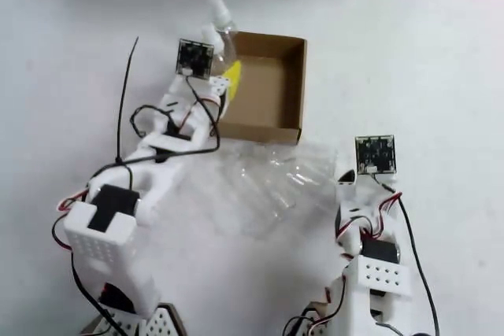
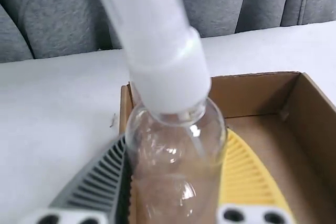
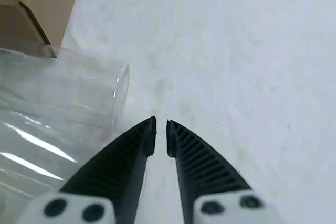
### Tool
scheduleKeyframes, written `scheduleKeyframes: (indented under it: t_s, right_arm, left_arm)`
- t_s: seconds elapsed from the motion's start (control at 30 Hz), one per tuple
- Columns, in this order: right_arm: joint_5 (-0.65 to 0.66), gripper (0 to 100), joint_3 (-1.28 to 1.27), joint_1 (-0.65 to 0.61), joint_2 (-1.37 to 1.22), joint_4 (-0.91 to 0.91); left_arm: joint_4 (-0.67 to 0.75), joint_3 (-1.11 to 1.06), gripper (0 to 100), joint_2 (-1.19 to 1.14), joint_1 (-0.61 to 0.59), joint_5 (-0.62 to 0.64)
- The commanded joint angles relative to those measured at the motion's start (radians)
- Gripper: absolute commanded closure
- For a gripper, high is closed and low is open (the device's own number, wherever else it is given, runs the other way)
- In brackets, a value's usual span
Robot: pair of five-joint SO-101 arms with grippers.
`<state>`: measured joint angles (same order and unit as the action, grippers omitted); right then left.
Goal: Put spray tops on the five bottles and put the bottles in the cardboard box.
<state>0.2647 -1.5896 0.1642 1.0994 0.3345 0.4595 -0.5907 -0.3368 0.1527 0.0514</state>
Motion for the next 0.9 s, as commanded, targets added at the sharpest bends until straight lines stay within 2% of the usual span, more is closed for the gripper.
scheduleKeyframes:
  t_s: [0.0, 0.87]
  right_arm:
    - [0.012, 98.1, 0.011, 0.010, 0.002, -0.016]
    - [0.012, 98.1, 0.011, 0.010, 0.002, -0.018]
  left_arm:
    - [-0.026, 0.089, 98, 0.008, -0.022, -0.005]
    - [-0.023, 0.193, 98, -0.142, -0.022, -0.012]
